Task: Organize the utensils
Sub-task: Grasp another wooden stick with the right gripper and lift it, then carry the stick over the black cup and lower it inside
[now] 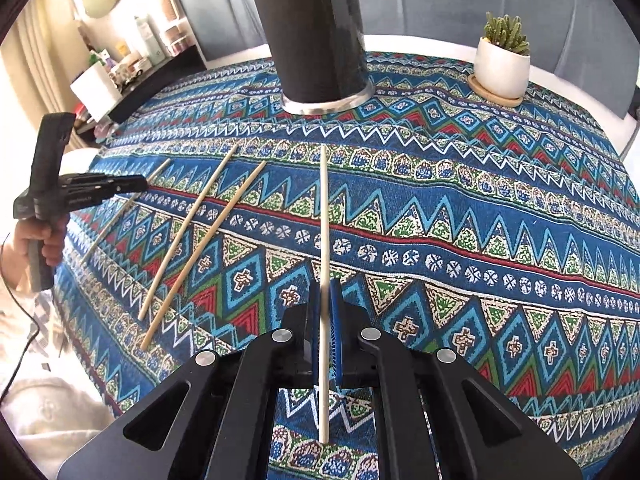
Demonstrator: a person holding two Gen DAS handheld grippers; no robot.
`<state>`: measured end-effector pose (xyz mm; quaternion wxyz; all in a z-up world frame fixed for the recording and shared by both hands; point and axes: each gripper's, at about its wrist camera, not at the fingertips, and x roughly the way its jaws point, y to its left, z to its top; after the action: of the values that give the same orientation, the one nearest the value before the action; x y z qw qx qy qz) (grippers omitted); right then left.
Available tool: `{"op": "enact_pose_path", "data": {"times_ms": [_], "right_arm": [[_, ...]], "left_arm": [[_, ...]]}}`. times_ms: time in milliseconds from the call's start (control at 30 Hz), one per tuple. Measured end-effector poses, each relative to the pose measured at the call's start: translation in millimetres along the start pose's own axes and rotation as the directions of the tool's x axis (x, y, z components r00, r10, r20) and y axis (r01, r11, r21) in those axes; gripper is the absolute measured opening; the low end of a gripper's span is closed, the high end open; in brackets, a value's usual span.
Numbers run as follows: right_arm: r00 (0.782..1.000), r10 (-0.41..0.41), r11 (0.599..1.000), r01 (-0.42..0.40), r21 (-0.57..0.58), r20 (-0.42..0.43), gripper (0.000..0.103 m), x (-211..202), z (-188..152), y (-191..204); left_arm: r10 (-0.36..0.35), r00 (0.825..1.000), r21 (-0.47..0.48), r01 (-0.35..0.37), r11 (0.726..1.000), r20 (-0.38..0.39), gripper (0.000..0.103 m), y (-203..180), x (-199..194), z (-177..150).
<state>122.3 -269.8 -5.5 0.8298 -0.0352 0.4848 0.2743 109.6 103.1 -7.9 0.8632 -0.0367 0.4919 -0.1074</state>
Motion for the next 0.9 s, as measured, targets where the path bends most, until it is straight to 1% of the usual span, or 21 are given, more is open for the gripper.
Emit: {"op": "enact_pose_path", "data": {"times_ms": [100,233,300,400,467,533,667,733,833,900], "right_arm": [[0.998,0.002,1.0,-0.002,-0.005,0.056,0.005,-20,1,2],[0.988,0.017,1.0,-0.017,-0.005,0.151,0.005,-51,10,1],[0.979,0.018,1.0,-0.015,-0.012,0.205,0.005,-67,16,3],[0.958,0.02,1.0,-0.014,-0.024,0.286,0.005,-88,30,3],[0.94,0.025,0.999,-0.013,-0.037,0.341,0.005,-103,41,6],[0.92,0.034,0.999,-0.016,-0.05,0.391,0.005,-115,52,12],[0.885,0.049,0.996,-0.011,-0.085,0.463,0.005,-133,73,26],[0.869,0.065,0.995,-0.02,-0.096,0.49,0.005,-138,82,32],[0.851,0.077,0.994,-0.026,-0.106,0.52,0.005,-143,94,40],[0.838,0.062,0.995,-0.006,-0.104,0.542,0.005,-143,103,46]], "left_arm": [[-0.012,1.0,-0.014,0.012,1.0,0.02,0.005,1,-14,-1],[-0.022,0.994,-0.015,0.024,1.0,0.108,0.005,0,-45,9],[-0.036,0.986,-0.013,0.038,0.999,0.164,0.005,-4,-62,20],[-0.041,0.964,0.011,0.04,0.999,0.261,0.005,-17,-89,38],[-0.055,0.945,0.019,0.052,0.998,0.324,0.005,-25,-105,52],[-0.065,0.919,0.046,0.052,0.998,0.389,0.005,-37,-122,65],[-0.089,0.856,0.09,0.051,0.995,0.509,0.005,-59,-150,91],[-0.076,0.823,0.086,0.034,0.996,0.562,0.005,-68,-161,102],[-0.078,0.783,0.092,0.027,0.995,0.618,0.005,-78,-172,118],[-0.079,0.756,0.101,0.017,0.995,0.65,0.005,-87,-178,127]]}}
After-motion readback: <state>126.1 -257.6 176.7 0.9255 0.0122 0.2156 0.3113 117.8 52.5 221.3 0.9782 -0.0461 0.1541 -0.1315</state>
